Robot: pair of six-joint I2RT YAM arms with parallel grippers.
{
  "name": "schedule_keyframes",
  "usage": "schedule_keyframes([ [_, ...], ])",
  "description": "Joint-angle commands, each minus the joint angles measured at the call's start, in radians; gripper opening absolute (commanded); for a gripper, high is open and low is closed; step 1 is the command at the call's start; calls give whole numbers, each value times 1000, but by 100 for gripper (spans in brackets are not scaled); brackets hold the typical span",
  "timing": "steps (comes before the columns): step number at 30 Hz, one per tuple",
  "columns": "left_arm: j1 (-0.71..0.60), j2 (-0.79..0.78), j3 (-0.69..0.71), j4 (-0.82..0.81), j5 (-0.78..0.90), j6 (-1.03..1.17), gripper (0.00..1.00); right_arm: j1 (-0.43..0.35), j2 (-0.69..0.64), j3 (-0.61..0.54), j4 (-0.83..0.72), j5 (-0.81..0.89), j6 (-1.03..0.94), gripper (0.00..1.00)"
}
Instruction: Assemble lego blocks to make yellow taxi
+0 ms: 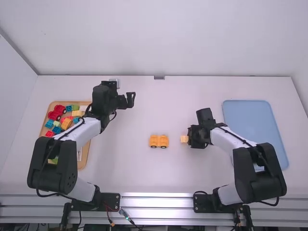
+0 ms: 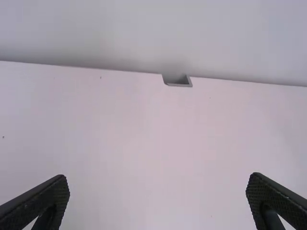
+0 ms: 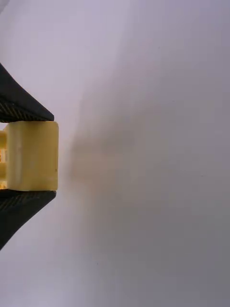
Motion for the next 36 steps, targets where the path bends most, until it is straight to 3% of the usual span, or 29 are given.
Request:
schedule_keyframes([
  [1, -2, 4, -10, 1, -3, -14, 99, 2, 8, 21, -7, 5, -2, 0],
  [12, -3, 4, -10, 0, 1, -14, 99, 94, 8, 20, 16, 80, 37, 0],
  [19, -3, 4, -10, 0, 1, -14, 99, 71, 8, 20, 9, 79, 36, 1],
  [27, 3, 4, -10, 0, 5, -14, 99, 106, 19, 20, 18, 81, 38, 7],
  [32, 4, 4, -10, -2, 4, -14, 99, 89, 64, 20, 18, 61, 36, 8],
  [36, 4, 4, -20, 3, 4, -14, 99, 68, 139, 20, 80, -38, -2, 14],
])
